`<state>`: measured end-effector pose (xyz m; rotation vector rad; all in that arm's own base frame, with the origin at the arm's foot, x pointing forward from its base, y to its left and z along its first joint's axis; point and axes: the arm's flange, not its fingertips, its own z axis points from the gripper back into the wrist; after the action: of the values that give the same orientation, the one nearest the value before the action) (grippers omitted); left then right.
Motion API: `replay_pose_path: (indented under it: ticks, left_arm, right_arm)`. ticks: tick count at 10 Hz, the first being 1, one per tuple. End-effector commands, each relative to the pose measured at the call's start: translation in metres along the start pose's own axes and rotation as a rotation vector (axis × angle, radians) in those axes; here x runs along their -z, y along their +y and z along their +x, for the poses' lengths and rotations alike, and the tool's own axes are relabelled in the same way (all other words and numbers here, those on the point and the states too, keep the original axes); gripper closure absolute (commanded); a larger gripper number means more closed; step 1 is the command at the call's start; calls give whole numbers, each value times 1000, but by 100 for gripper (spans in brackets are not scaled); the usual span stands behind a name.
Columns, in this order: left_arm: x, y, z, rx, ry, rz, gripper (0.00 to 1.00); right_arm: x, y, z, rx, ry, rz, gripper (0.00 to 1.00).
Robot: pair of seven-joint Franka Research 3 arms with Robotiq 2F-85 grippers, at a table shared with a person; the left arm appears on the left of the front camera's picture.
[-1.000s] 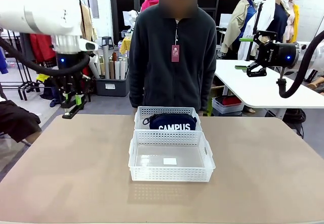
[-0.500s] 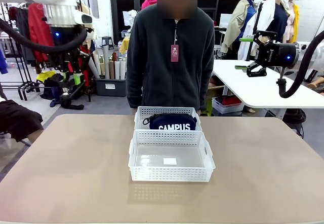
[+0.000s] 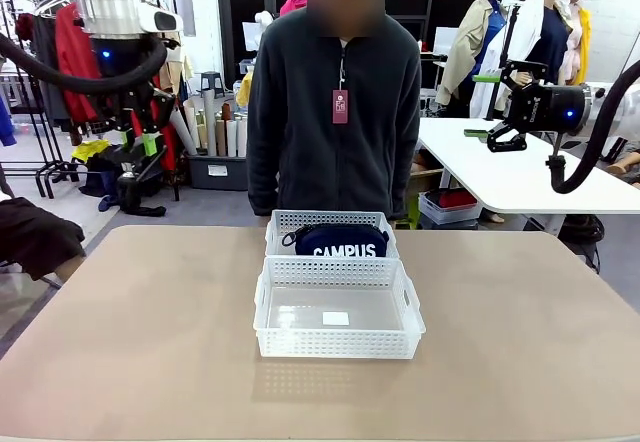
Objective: Distribute items into two baskets.
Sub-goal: Pick up the Stapler that the person points to, then place the picked Stapler into the Organizing basket as instructed by the person.
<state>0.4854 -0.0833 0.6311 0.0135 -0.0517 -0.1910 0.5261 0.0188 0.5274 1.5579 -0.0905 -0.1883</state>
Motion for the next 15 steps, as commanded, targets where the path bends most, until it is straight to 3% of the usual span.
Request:
replay_pose_path:
  ticks: [1,15]
  left_arm:
    - [0,1,-1,-2,13,-1,100]
    - [0,1,-1,-2,13,-1,100]
  right_arm:
    - [1,1,-2,3,-17,12,0]
    - [1,1,-2,3,-17,12,0]
